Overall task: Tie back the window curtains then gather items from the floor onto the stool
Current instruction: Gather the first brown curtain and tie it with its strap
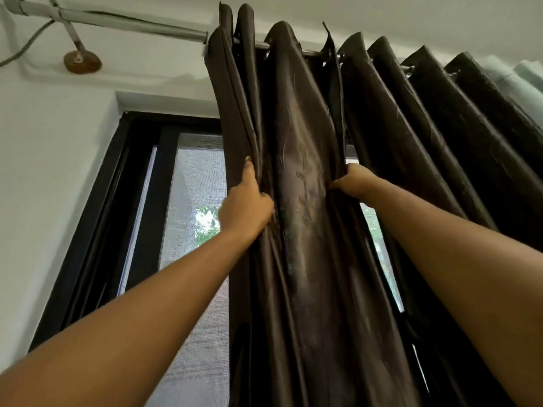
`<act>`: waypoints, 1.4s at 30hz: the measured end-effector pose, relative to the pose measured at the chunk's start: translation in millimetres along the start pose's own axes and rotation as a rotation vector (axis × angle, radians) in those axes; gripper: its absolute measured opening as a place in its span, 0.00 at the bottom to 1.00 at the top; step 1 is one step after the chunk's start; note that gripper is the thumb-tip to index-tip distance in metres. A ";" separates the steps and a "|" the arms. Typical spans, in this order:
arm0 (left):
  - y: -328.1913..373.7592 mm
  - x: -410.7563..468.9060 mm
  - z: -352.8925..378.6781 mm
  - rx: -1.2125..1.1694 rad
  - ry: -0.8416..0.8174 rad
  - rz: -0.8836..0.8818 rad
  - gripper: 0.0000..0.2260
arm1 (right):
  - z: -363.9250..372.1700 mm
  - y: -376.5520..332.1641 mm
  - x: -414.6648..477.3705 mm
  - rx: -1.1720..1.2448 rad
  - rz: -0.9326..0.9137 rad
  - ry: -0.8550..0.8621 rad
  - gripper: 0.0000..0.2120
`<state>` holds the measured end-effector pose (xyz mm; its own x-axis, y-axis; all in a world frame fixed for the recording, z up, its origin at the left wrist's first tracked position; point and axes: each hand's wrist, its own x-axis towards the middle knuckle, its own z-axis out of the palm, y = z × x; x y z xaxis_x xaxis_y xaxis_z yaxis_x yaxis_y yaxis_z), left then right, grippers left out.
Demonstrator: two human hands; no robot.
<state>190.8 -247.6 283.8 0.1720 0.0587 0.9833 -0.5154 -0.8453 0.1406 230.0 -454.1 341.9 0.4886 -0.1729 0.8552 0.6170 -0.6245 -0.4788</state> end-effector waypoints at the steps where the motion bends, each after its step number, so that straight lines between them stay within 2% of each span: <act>1: -8.8 0.4 -4.5 0.030 0.021 0.005 0.32 | 6.5 -5.4 -2.6 -0.082 -0.056 0.030 0.19; 6: -56.2 1.7 -47.1 0.091 0.109 0.073 0.28 | 52.0 -81.2 -28.5 -0.253 -0.331 0.157 0.15; 8: -76.9 2.7 -73.0 0.113 0.132 0.099 0.26 | 76.3 -128.3 -37.5 -0.294 -0.469 0.151 0.14; 11: -108.9 7.2 -122.5 0.203 0.217 0.092 0.22 | 122.5 -204.5 -41.6 -0.309 -0.608 0.053 0.14; 15: -151.8 13.5 -204.5 0.322 0.309 0.017 0.20 | 176.8 -293.0 -58.7 -0.189 -0.705 -0.128 0.17; 17: -176.3 9.4 -242.9 0.328 0.321 -0.017 0.18 | 198.9 -329.1 -79.0 -0.142 -0.765 -0.204 0.20; 20: -204.2 -7.7 -280.5 0.229 0.274 -0.042 0.16 | 221.6 -360.6 -115.8 -0.010 -0.783 -0.230 0.18; 23: -208.3 -25.0 -286.1 0.134 0.181 0.040 0.19 | 227.9 -348.8 -138.0 0.174 -0.659 -0.123 0.14; 27: -194.0 -49.8 -267.7 0.033 0.042 0.098 0.27 | 229.3 -291.3 -169.2 0.300 -0.460 -0.073 0.17; 33: -179.6 -87.4 -228.0 -0.097 -0.094 0.057 0.29 | 217.6 -215.9 -225.7 0.453 -0.390 -0.112 0.23; 38: -177.5 -134.9 -216.5 -0.145 -0.092 0.011 0.29 | 205.6 -181.4 -260.8 0.377 -0.413 -0.114 0.29; 40: -179.3 -159.6 -216.8 -0.115 -0.091 0.031 0.29 | 205.6 -169.2 -281.8 0.259 -0.465 -0.067 0.34; 42: -181.3 -181.7 -218.6 -0.045 -0.096 0.062 0.29 | 209.0 -159.6 -302.3 0.167 -0.518 -0.014 0.33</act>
<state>69.5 11.1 104.9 0.2172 -0.0459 0.9750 -0.5640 -0.8212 0.0870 112.7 -143.0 118.3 0.1025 0.1362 0.9854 0.8682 -0.4957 -0.0218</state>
